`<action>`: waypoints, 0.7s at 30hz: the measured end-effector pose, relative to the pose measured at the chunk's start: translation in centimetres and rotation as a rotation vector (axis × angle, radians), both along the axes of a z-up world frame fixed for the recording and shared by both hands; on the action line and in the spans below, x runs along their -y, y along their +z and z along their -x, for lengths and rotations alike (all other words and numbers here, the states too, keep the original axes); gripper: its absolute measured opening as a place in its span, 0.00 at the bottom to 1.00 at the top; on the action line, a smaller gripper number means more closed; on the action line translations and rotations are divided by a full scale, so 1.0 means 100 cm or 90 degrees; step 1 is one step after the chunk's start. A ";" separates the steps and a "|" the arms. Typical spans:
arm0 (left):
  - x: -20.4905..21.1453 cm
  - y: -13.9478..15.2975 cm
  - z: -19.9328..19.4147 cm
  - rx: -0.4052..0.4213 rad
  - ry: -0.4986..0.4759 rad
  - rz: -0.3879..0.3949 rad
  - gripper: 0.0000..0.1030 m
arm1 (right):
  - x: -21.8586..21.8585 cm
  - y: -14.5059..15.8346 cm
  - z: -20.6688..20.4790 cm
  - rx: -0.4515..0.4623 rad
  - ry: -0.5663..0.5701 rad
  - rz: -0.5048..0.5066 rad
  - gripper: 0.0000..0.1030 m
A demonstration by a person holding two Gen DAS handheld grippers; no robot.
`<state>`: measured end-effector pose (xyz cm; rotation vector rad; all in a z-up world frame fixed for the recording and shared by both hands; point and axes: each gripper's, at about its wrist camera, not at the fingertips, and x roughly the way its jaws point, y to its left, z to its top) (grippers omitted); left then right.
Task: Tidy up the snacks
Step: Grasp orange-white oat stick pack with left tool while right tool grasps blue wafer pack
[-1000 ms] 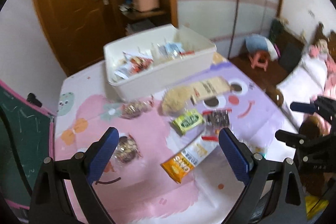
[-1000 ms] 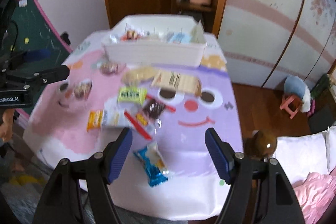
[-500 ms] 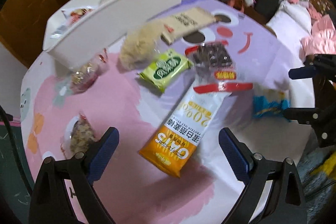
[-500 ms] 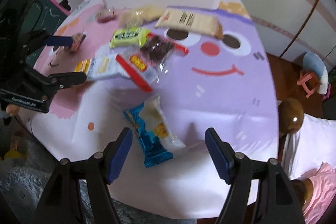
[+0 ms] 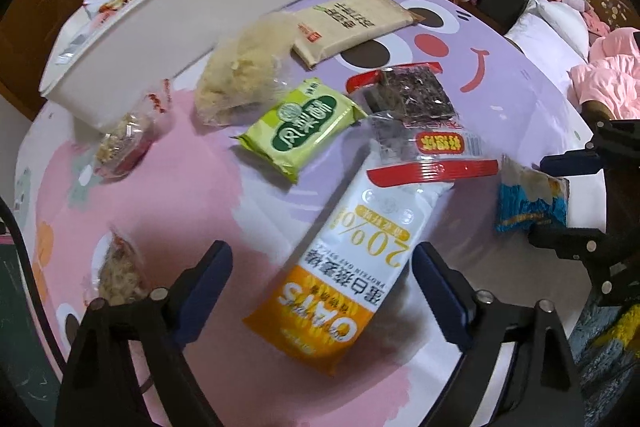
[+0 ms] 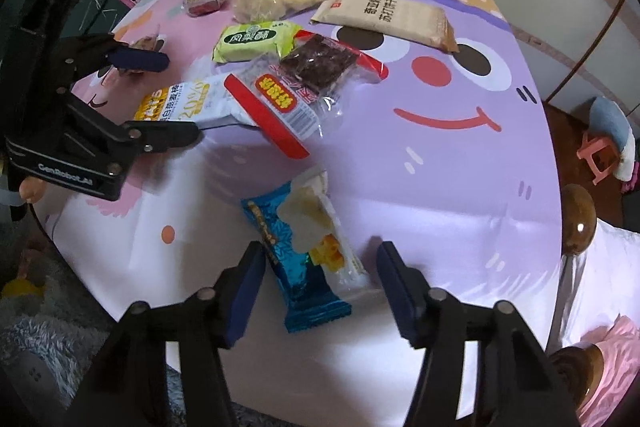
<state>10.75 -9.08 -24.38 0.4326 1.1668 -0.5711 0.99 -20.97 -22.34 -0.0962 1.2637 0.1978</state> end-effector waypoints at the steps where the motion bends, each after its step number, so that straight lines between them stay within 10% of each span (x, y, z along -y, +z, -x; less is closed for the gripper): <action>1: 0.002 -0.002 0.000 -0.007 0.000 0.004 0.78 | 0.000 0.000 0.000 0.001 -0.001 0.002 0.50; 6: 0.011 -0.005 0.000 -0.003 0.003 0.011 0.71 | 0.003 0.001 -0.003 0.007 -0.009 0.003 0.39; 11: 0.012 -0.002 0.008 0.002 0.015 0.024 0.41 | 0.002 0.003 -0.005 0.007 -0.013 0.000 0.33; 21: -0.008 0.000 0.037 -0.034 0.085 0.100 0.35 | 0.000 0.005 -0.004 0.010 -0.007 0.001 0.30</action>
